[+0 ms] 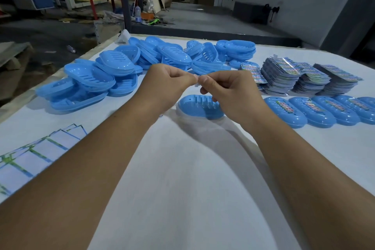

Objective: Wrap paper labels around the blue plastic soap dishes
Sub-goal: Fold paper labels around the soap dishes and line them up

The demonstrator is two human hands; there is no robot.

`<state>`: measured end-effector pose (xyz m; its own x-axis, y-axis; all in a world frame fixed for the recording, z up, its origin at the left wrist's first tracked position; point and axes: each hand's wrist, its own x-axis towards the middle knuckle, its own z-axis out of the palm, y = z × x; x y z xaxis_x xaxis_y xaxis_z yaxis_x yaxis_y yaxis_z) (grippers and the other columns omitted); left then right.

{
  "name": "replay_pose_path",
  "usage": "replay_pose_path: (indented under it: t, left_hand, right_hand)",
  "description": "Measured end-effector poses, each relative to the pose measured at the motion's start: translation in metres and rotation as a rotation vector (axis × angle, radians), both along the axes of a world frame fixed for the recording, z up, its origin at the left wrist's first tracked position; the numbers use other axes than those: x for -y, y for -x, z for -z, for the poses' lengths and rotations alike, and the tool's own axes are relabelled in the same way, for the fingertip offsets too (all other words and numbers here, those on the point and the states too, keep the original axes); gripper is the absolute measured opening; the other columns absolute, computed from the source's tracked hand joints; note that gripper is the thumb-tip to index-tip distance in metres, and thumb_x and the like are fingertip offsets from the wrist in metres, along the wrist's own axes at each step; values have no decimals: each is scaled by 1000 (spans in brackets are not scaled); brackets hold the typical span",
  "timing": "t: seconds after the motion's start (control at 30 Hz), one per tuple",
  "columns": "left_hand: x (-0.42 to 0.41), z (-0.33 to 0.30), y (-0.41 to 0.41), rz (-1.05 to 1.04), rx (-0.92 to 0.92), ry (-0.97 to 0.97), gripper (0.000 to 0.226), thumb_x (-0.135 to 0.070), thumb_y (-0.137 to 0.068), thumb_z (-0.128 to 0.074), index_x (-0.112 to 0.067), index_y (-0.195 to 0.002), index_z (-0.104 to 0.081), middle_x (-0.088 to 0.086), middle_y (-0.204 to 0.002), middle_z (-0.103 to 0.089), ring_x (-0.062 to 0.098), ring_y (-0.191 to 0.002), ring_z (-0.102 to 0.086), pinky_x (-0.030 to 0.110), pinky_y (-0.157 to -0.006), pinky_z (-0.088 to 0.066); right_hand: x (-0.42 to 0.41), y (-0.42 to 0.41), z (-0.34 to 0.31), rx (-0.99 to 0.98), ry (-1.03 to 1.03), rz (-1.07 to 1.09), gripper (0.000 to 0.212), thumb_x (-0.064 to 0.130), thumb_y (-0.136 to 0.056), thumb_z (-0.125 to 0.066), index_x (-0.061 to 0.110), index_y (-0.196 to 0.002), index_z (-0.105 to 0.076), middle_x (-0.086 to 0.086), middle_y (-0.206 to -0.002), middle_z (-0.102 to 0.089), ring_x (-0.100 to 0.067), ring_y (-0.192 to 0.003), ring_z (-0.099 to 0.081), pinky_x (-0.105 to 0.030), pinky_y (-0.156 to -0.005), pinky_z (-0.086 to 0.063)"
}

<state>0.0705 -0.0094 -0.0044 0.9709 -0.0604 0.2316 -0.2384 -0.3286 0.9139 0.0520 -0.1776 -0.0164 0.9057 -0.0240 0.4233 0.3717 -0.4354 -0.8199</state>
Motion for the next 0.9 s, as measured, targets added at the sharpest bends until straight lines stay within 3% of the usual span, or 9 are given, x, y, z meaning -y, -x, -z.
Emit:
replay_pose_path:
  t: [0.1,0.27,0.37,0.47,0.53,0.6,0.67,0.77,0.9]
  left_hand:
    - [0,-1,-1,-15,-16,20,18,-45,-82,-77,-30,-72,-77,-28,-65,-69,-19,-60,-57,21,-62,-41]
    - [0,1,-2,-25,-7,27,21,-47,-78,-81,-27,-73,-79,-21,-71,-73,-12,-70,-64,19,-65,-43]
    - [0,2,-4,-65,-6,24,17,-39,-78,-79,-23,-73,-79,-1,-70,-73,3,-58,-58,15,-57,-46]
    - [0,2,-6,-93,-18,3,19,-37,-80,-74,-19,-77,-78,12,-81,-72,7,-58,-52,21,-55,-45]
    - [1,2,-8,-99,-29,0,20,-37,-80,-74,-18,-77,-78,12,-80,-72,8,-57,-52,23,-56,-44]
    - [1,4,-10,-97,-31,-5,22,-37,-80,-74,-16,-76,-78,7,-63,-63,5,-50,-45,18,-49,-41]
    - [1,7,-12,-92,-29,-11,25,-35,-80,-74,-10,-77,-76,-6,-49,-46,4,-40,-36,12,-37,-33]
    - [3,15,-17,-73,-35,-18,30,-32,-79,-73,-2,-78,-71,-8,-44,-35,7,-36,-29,13,-32,-25]
    - [11,24,-18,-32,-21,-41,12,-30,-75,-76,-18,-71,-76,-12,-49,-59,2,-43,-48,19,-50,-41]
  right_hand:
    - [-2,1,0,-5,-21,-33,22,31,-101,-63,30,-85,-78,12,-73,-73,-1,-53,-51,-11,-48,-40]
    - [-3,-1,1,-37,-36,-41,27,35,-103,-57,24,-90,-79,8,-78,-75,-3,-54,-54,-14,-48,-42]
    - [-2,-4,3,-45,-1,49,27,36,-100,-61,22,-84,-78,5,-74,-74,-6,-54,-52,-22,-51,-44]
    - [3,-9,5,-60,40,190,26,34,-92,-69,23,-71,-76,-9,-73,-71,-9,-53,-48,-24,-53,-42]
    - [5,-10,4,-82,14,234,24,35,-89,-72,25,-67,-75,-8,-73,-72,-8,-54,-51,-26,-56,-46]
    - [7,-10,3,-102,21,249,24,35,-87,-73,22,-67,-76,-6,-72,-73,-7,-53,-51,-26,-56,-47]
    - [6,-10,2,-117,37,254,26,33,-85,-72,11,-70,-75,-14,-73,-70,-10,-52,-47,-25,-52,-42]
    - [8,-8,2,-142,58,276,35,32,-80,-72,-3,-74,-69,-26,-76,-62,-15,-53,-37,-18,-43,-33]
    - [12,-7,1,-204,115,331,34,30,-77,-71,-4,-74,-68,-11,-54,-39,-13,-45,-25,-18,-35,-21]
